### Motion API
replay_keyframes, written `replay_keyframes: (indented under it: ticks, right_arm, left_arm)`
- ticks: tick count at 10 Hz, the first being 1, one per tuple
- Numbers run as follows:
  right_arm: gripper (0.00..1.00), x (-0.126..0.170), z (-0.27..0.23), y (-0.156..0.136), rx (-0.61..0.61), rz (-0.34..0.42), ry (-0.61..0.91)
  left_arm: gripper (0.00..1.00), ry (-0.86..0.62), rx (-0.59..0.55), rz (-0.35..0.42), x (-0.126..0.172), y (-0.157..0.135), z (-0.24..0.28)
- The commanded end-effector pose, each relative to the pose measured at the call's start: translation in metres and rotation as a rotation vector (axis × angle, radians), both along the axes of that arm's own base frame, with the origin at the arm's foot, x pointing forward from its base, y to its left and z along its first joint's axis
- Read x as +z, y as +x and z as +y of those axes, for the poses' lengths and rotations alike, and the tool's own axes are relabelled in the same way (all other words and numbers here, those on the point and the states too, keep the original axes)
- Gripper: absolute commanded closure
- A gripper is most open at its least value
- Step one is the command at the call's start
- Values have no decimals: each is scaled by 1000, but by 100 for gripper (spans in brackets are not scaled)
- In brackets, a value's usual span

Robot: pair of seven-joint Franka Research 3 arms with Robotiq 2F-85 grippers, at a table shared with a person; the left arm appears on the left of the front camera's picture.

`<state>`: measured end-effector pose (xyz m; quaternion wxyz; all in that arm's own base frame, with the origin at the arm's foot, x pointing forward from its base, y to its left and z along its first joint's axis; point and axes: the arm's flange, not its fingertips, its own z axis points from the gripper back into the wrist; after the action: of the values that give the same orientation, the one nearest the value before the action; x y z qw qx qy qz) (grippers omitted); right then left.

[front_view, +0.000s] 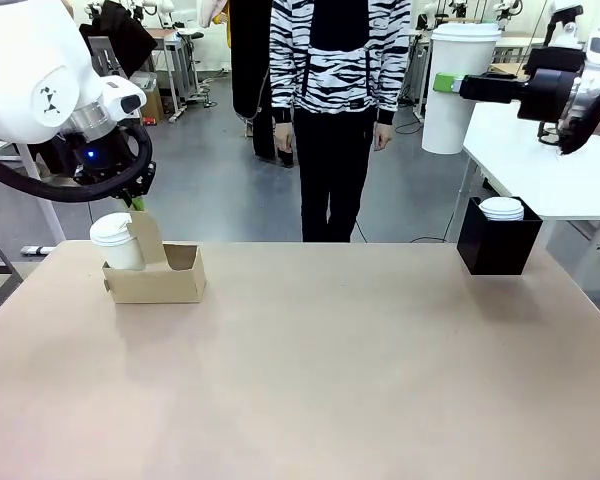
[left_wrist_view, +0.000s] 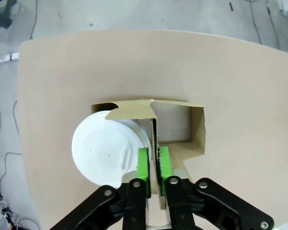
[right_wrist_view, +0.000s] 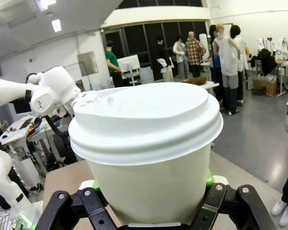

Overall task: Pour a drink into a cup and package it in a carrier.
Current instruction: Position the Cup Carrier in the center of the table.

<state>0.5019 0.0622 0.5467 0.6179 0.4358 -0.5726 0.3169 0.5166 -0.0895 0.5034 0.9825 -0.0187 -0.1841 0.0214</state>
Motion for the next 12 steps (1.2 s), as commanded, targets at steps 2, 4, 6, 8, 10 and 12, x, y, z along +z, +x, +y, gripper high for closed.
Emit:
replay_keyframes:
  ticks: [2, 4, 6, 8, 10, 12]
  right_arm:
    - [20, 4, 1, -2, 4, -7, 4]
    - [20, 4, 1, -2, 4, -7, 4]
    - [20, 4, 1, -2, 4, -7, 4]
    - [20, 4, 1, -2, 4, -7, 4]
    - [20, 4, 1, -2, 4, -7, 4]
    - [20, 4, 1, -2, 4, -7, 4]
  left_arm:
    - [100, 24, 47, 57, 2, 7, -5]
    - [100, 1, 0, 5, 0, 1, 0]
    - [97, 1, 5, 18, 0, 2, -1]
    - [99, 21, 53, 3, 31, -22, -17]
    - [99, 47, 94, -22, 70, -54, -56]
    - [99, 51, 72, -57, 101, -96, -109]
